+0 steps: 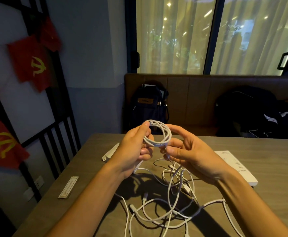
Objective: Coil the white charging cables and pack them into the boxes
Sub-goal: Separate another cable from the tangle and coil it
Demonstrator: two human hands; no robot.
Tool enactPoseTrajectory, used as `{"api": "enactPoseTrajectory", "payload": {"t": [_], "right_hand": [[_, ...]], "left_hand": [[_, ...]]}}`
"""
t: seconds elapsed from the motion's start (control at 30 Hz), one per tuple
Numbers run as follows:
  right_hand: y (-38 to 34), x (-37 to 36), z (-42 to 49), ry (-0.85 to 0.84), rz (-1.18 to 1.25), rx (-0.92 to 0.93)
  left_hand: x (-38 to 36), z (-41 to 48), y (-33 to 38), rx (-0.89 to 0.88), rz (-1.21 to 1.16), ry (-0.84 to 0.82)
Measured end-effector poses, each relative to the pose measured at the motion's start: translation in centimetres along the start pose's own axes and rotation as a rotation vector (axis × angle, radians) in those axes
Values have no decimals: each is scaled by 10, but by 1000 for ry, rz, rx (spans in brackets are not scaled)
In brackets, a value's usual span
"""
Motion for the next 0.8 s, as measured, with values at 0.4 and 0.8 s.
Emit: {"api": "enactPoseTrajectory", "payload": {"t": [0.4,0.8], "right_hand": [[-28,27,-12,356,-413,90],[-27,5,-9,401,-850,292]], "left_hand": [[19,5,14,-125,421,-30],[-2,-2,8,-252,331,-38]]}}
Point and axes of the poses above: each hand's wrist, its own z-axis towards the middle knuckle, its own x-axis out of the back of the hand, y = z × x, the point moved 3 cm from there along z, towards the middle knuckle, and after that the axes turned 12 degrees about -z, right-handed, at the moved point
